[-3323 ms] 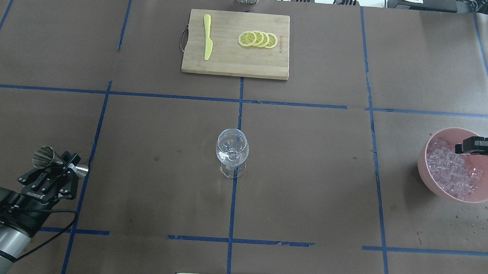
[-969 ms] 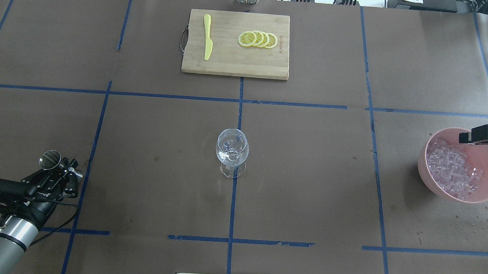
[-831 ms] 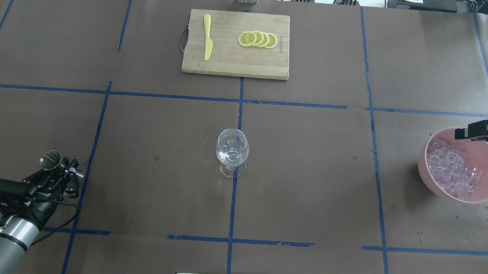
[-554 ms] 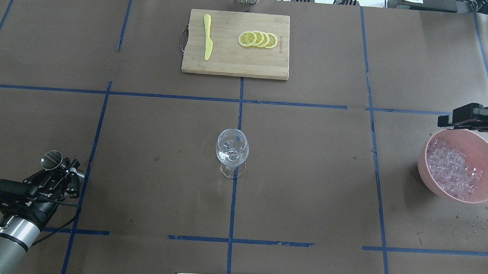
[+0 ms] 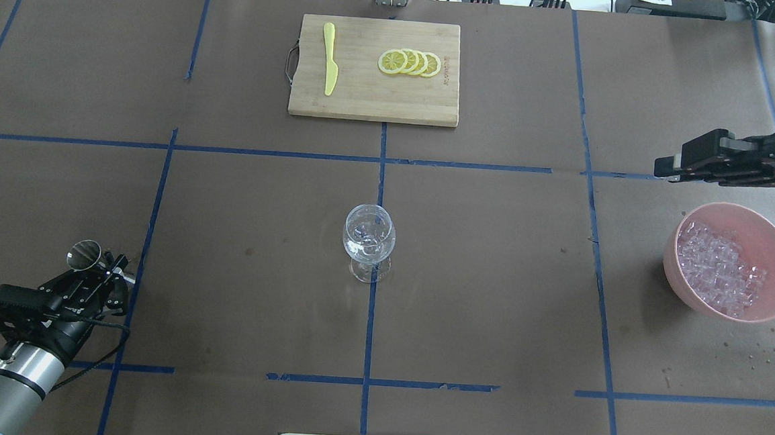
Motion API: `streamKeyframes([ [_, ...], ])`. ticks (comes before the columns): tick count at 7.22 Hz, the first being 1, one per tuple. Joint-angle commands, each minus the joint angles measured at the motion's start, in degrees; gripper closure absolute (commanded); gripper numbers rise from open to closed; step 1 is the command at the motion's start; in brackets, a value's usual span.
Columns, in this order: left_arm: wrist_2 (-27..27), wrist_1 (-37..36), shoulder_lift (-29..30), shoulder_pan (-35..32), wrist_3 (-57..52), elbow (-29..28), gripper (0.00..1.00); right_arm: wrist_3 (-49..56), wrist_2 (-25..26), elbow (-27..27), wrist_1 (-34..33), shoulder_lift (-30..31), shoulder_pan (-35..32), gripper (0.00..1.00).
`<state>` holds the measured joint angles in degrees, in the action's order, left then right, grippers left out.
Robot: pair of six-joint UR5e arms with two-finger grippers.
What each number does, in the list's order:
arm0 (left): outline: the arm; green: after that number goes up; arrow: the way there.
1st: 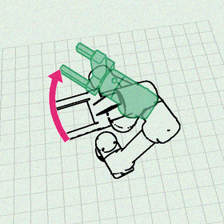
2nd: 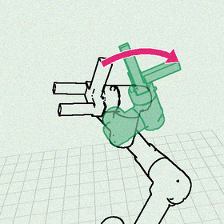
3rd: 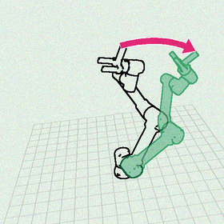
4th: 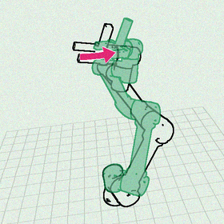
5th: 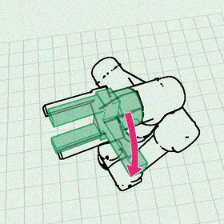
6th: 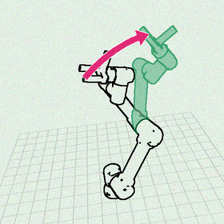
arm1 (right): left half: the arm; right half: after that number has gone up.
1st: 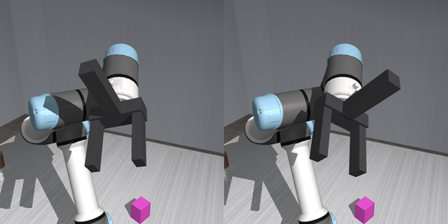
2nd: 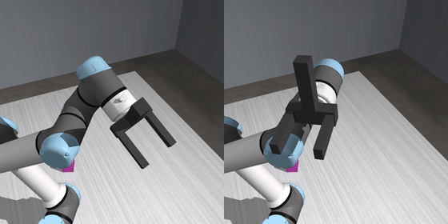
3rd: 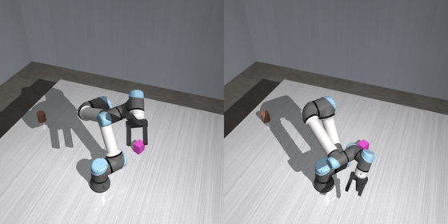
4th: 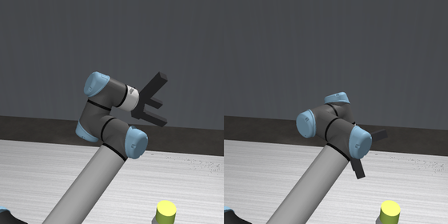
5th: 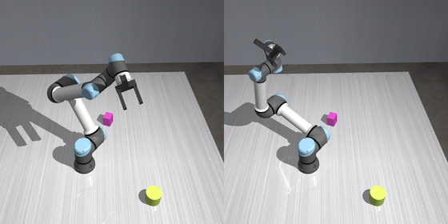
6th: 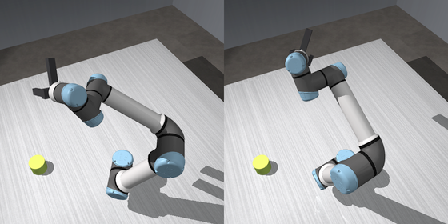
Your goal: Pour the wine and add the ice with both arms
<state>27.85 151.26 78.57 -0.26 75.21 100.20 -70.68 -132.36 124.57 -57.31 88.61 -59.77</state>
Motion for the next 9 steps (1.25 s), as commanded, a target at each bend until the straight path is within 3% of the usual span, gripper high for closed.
streamKeyframes([
  [1, 0.1, 0.0, -0.09, 0.0, -0.07, -0.09, 0.82, -5.25, 0.08, 0.14, -0.09, -4.66, 2.62, 1.0],
  [5, 1.86, 0.0, -0.09, -0.7, 0.02, -0.09, 0.64, -6.57, 0.61, 0.06, -0.26, -8.62, 6.32, 1.0],
  [8, 2.03, 0.0, -0.09, -0.97, 0.11, -0.09, 0.59, -7.28, 2.01, -0.03, -0.26, -10.91, 8.87, 1.0],
  [9, 2.64, 0.09, -0.09, -1.14, 0.11, -0.09, 0.28, -7.37, 3.15, -0.12, -0.44, -11.79, 10.1, 1.0],
])
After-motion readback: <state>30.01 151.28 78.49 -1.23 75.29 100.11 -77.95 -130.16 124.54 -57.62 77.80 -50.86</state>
